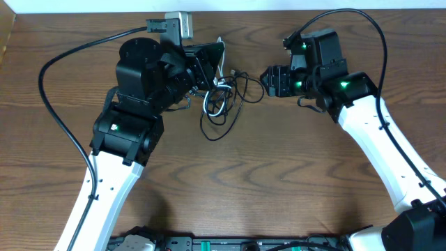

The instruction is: Untangle cables

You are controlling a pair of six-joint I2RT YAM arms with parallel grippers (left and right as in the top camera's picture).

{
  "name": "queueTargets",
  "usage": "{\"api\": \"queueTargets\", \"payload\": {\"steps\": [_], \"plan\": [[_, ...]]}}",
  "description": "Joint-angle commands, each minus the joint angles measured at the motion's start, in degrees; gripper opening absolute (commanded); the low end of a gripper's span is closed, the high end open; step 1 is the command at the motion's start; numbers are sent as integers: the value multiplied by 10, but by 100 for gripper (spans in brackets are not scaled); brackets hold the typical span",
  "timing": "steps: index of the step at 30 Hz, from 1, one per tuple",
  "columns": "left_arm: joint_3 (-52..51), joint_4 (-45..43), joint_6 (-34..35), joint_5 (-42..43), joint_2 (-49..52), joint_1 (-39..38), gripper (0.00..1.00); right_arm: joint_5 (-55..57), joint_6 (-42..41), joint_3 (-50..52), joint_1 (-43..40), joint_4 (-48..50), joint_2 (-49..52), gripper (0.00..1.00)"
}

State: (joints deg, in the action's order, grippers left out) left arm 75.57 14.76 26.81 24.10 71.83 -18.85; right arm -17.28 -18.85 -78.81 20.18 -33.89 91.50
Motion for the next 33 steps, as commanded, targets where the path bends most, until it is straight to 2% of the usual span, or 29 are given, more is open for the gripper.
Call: {"api": "queueTargets", "payload": {"steps": [1, 11, 17, 22, 29, 33], "plan": [[9, -8, 1, 9, -7, 2, 8, -51, 7, -10, 3, 21, 10, 69], [9, -5, 3, 9, -7, 2, 7, -175, 7, -10, 28, 107, 73, 71], [9, -3, 14, 9, -6, 2, 7, -187, 7, -10, 42, 115, 98, 71], [9, -5, 16, 9, -6, 2, 7, -151, -11, -10, 57, 85, 143, 48], [9, -15, 23, 9, -8, 3, 7, -107, -23, -10, 48, 58, 195, 1], [9, -30, 23, 9, -9, 3, 7, -45, -23, -10, 32, 26, 189, 1]]}}
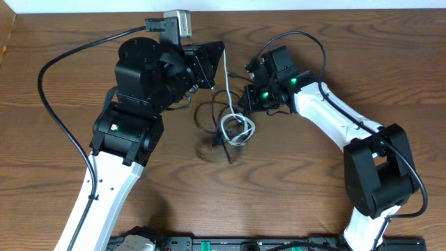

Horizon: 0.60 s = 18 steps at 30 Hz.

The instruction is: Untangle cables

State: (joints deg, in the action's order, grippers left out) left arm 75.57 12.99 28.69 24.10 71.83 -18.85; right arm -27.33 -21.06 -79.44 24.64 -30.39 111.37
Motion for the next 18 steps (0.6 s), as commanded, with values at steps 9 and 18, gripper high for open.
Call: {"api": "queueTargets", "payload": {"steps": [9, 18], "plan": [[9, -93, 49, 7, -27, 51, 7, 129, 6, -4, -68, -105, -11, 1], [9, -259, 137, 7, -62, 130, 7, 131, 26, -4, -90, -110, -11, 2]]}}
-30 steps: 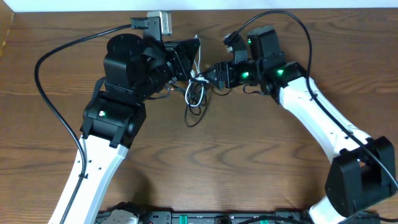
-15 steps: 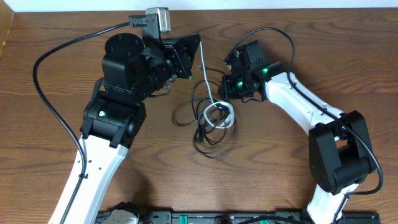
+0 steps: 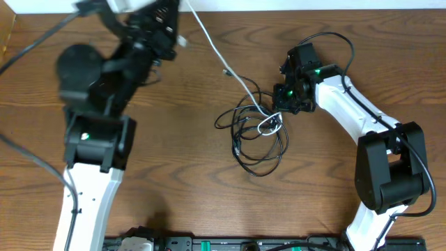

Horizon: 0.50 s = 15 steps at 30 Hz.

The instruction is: Untangle cables

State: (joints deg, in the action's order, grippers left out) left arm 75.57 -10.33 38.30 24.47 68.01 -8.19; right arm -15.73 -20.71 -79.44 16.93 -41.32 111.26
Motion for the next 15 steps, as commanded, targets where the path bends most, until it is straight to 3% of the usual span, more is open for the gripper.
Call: {"api": "queueTargets", "payload": {"steps": [1, 7, 12, 15], "plan": [[9, -27, 40, 3, -27, 29, 7, 16, 31, -4, -16, -1, -10, 3], [9, 21, 40, 4, -34, 50, 8, -27, 99, -7, -39, -3, -11, 15], [9, 146, 32, 4, -26, 50, 7, -97, 156, -41, -49, -24, -12, 23], [9, 213, 11, 4, -17, 50, 7, -140, 202, -69, -48, -49, -12, 34]]}}
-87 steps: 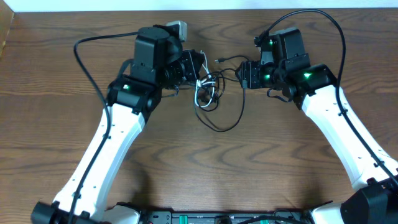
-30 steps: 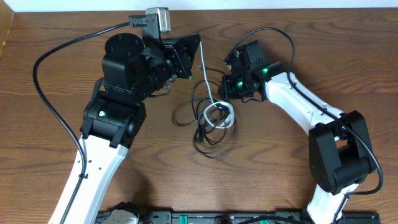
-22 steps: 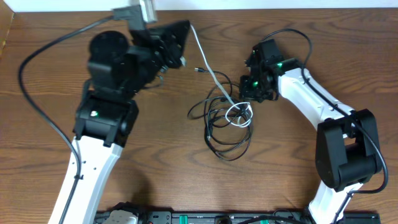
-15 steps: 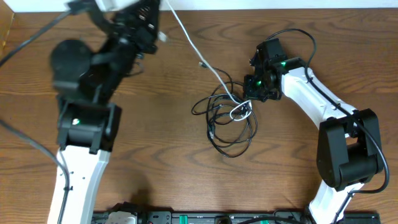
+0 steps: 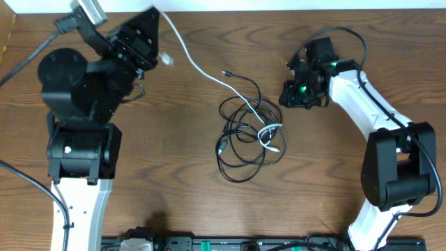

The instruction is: Untangle cables

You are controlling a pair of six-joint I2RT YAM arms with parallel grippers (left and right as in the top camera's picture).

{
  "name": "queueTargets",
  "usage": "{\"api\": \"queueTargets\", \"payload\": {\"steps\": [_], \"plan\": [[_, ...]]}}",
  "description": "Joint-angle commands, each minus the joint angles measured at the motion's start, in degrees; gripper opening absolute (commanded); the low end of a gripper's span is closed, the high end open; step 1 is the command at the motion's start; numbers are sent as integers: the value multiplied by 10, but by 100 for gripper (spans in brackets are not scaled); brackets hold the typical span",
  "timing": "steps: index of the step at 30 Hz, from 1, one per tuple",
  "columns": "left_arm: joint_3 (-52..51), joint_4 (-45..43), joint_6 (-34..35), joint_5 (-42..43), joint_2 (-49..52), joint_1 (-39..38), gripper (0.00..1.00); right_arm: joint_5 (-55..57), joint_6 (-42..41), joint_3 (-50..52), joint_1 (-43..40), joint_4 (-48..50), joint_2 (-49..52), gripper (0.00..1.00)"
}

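Note:
A tangle of thin black cable (image 5: 244, 143) lies in loops on the wooden table (image 5: 174, 181) at the centre. A white cable (image 5: 202, 70) runs from the table's far edge down into the loops and ends at a white plug (image 5: 277, 148). My left gripper (image 5: 152, 28) is at the far left, shut on the upper stretch of the white cable. A small white connector (image 5: 166, 59) shows just below it. My right gripper (image 5: 286, 96) hangs to the right of the tangle, apart from it, with nothing between its fingers.
The left arm's own thick black lead (image 5: 21, 178) loops off the left edge. The right arm (image 5: 362, 90) crosses the right side of the table. A black rail (image 5: 230, 244) runs along the front edge.
The left gripper has come down and to the right, and the white cable now sags in a curve. The right gripper has moved up and away from the tangle, which lies a little further left.
First both grippers were close on either side of a tight bundle at the back centre. Then the right gripper was at the bundle, lower down. Then the left gripper had the white cable stretched far up and left while the right stayed at the loops. Now the loops lie spread out.

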State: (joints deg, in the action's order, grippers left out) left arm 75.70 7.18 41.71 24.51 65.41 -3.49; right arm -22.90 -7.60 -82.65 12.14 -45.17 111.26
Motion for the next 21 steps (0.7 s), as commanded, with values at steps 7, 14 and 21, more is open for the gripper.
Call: {"api": "queueTargets", "payload": {"steps": [7, 14, 21], "plan": [[7, 82, -56, 3, 26, 3, 8, -96, 190, -57, 0, -88, -12, 52], [7, 92, -70, 3, 27, 3, 7, -96, 303, -57, -2, -167, -12, 65], [7, 145, -87, 3, 30, 3, 7, -96, 431, -48, 12, -212, -12, 72]]}}
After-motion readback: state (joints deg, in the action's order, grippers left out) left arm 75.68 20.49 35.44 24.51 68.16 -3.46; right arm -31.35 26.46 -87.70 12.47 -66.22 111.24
